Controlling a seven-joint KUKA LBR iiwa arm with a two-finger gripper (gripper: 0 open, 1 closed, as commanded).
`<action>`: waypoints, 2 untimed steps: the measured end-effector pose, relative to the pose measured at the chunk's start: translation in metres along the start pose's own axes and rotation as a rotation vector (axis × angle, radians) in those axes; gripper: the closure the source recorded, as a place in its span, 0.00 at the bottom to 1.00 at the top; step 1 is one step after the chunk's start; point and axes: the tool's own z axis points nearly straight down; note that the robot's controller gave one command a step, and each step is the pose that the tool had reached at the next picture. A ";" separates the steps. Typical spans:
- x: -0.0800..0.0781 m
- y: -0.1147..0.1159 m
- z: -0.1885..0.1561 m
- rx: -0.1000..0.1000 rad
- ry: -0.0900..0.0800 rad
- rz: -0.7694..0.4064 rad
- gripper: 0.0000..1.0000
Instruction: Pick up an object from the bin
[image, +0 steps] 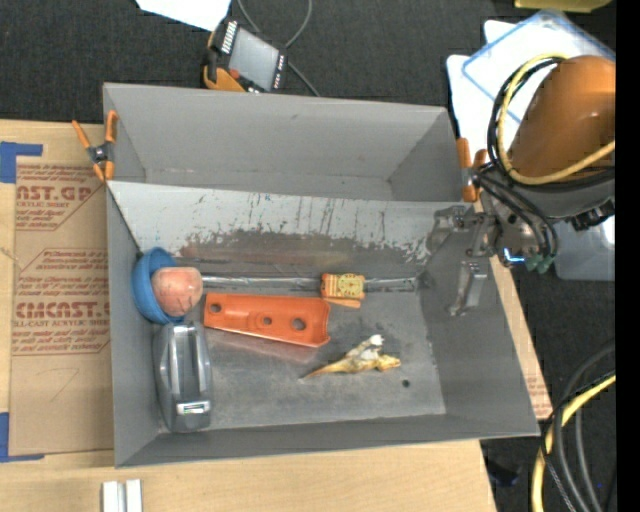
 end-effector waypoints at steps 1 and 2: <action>0.000 0.000 0.000 0.000 0.000 0.000 0.00; 0.016 0.065 0.094 -0.001 -0.004 0.061 0.00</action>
Offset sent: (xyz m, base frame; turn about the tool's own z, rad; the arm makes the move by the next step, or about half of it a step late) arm -0.0169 0.0653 -0.0970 0.0627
